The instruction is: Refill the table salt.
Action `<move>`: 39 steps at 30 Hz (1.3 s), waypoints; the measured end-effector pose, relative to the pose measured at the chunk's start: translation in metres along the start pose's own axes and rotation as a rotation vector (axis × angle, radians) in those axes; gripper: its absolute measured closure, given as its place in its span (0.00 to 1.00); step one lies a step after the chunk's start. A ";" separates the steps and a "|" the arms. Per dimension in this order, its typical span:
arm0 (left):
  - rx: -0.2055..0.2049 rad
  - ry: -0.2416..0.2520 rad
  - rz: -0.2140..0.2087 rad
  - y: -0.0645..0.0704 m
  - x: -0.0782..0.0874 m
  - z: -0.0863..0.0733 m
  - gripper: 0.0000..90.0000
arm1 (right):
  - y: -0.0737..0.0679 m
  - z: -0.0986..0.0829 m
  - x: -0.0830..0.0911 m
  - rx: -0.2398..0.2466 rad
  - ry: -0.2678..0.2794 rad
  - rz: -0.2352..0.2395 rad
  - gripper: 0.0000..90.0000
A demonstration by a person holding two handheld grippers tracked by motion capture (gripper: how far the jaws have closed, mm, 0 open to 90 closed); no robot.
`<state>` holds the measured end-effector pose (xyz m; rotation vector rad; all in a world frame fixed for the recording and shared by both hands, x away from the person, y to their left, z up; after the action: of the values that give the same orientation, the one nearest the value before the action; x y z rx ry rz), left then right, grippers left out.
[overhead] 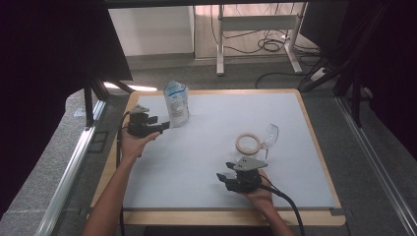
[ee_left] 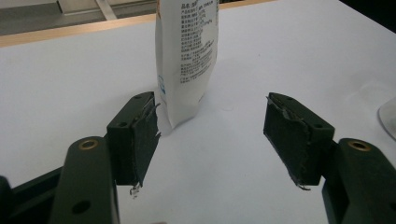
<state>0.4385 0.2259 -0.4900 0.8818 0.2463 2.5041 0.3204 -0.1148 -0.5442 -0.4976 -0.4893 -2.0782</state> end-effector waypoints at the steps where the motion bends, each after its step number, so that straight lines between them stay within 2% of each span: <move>1: -0.005 0.005 0.005 0.000 -0.001 0.002 0.41 | 0.000 0.000 0.000 0.002 0.000 0.002 0.50; 6: 0.000 0.025 0.014 -0.005 -0.006 0.017 0.41 | -0.001 -0.001 -0.001 0.000 -0.004 0.004 0.50; 8: 0.006 0.023 0.006 -0.008 -0.010 0.022 0.41 | -0.001 -0.001 -0.001 0.001 -0.004 0.004 0.50; 10: 0.006 0.050 0.014 -0.011 -0.013 0.027 0.42 | -0.001 -0.001 -0.001 0.002 -0.007 0.004 0.50; 12: 0.019 0.036 -0.003 -0.016 -0.017 0.031 0.41 | -0.001 -0.001 0.000 0.002 -0.009 0.001 0.50; 15: 0.011 0.059 -0.004 -0.019 -0.023 0.036 0.42 | -0.001 -0.002 -0.001 -0.002 -0.009 0.006 0.50; 17: 0.013 0.043 -0.015 -0.019 -0.027 0.039 0.41 | -0.001 -0.002 -0.001 -0.003 -0.009 0.006 0.50; 20: 0.013 0.052 -0.023 -0.018 -0.029 0.044 0.41 | 0.000 -0.003 -0.001 -0.006 -0.012 0.004 0.50; 22: 0.012 0.077 -0.022 -0.018 -0.030 0.048 0.42 | 0.000 -0.003 -0.001 -0.007 -0.013 0.003 0.50; 25: 0.015 0.063 -0.032 -0.018 -0.037 0.053 0.41 | 0.000 -0.003 -0.001 -0.006 -0.014 0.005 0.50; 27: 0.009 0.089 -0.029 -0.017 -0.040 0.057 0.43 | -0.001 -0.003 -0.001 -0.003 -0.020 0.005 0.50; 30: 0.015 0.073 -0.033 -0.017 -0.048 0.062 0.43 | -0.001 -0.004 -0.001 -0.005 -0.018 0.006 0.49; 32: 0.009 0.095 -0.032 -0.017 -0.052 0.065 0.46 | 0.000 -0.004 -0.001 -0.008 -0.021 0.003 0.49; 37: 0.019 0.087 -0.042 -0.017 -0.063 0.068 0.58 | 0.001 -0.005 0.000 -0.016 -0.024 0.002 0.49; 39: 0.026 0.091 -0.069 -0.016 -0.066 0.068 0.68 | 0.001 -0.006 0.001 -0.017 -0.025 -0.001 0.49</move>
<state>0.5321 0.2087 -0.4783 0.7568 0.3340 2.4851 0.3204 -0.1190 -0.5483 -0.5337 -0.4872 -2.0808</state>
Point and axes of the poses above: each handheld gripper's, and its own axes: x roughly backward along the jaws, z roughly out of its top, y roughly to its right, the point moved 3 cm from there along -x, roughly forward along the jaws, and after that the axes turned 10 degrees about x, right-handed, at the moved point
